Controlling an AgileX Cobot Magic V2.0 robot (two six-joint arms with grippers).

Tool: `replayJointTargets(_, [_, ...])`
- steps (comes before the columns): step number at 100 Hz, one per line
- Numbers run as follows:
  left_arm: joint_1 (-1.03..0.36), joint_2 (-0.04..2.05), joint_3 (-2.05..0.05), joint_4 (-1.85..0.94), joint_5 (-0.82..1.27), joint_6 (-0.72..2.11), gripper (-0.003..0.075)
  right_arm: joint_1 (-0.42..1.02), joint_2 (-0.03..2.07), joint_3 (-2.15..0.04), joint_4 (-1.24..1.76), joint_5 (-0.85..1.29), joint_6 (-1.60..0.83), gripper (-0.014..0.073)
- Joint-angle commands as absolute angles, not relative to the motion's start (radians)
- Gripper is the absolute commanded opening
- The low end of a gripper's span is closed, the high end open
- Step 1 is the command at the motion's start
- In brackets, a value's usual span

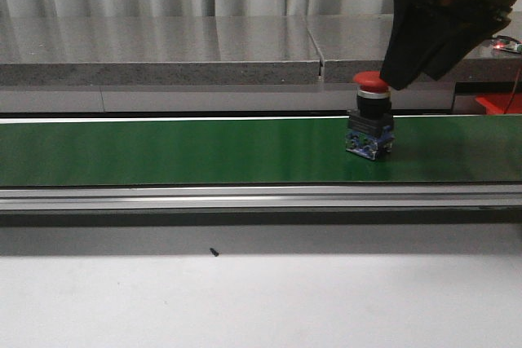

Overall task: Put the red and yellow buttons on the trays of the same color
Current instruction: 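Move the right gripper back over the belt end, then grasp the second red button at the belt end with the right gripper, then lift the second red button into the red tray and open the right gripper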

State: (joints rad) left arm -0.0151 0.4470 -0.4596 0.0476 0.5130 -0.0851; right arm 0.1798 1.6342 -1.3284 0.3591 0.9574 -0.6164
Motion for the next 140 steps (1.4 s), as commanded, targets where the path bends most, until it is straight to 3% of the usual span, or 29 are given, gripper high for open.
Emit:
replayJointTargets(1, [-0.021,0.451,-0.488,0.041,0.437,-0.088,-0.002,0.182,1.611,-1.351,0.378,0.905,-0.628,0.0563])
replayJointTargets(46, [-0.021,0.451,-0.488,0.041,0.437,-0.088,-0.002,0.182,1.653,-1.354,0.378,0.844,-0.628,0.0552])
replayJointTargets(55, [-0.021,0.451,-0.488,0.041,0.437,-0.088,-0.002,0.182,1.653,-1.354,0.378,0.84,-0.628,0.048])
replayJointTargets(71, [-0.021,0.451,-0.488,0.041,0.437,-0.088,-0.002,0.181,1.653,-1.354,0.377,0.866,-0.628,0.0263])
replayJointTargets(77, [-0.021,0.451,-0.488,0.041,0.437,-0.088,-0.002,0.181,1.653,-1.354,0.374,0.878,-0.625,0.023])
replayJointTargets(103, [-0.021,0.451,-0.488,0.041,0.437,-0.088,-0.002,0.147,1.65,-1.449,0.346,0.966,-0.581,0.0229])
replayJointTargets(140, [-0.021,0.451,-0.488,0.041,0.437,-0.088,-0.002,-0.123,1.65,-1.726,0.344,1.068,-0.554,0.0229])
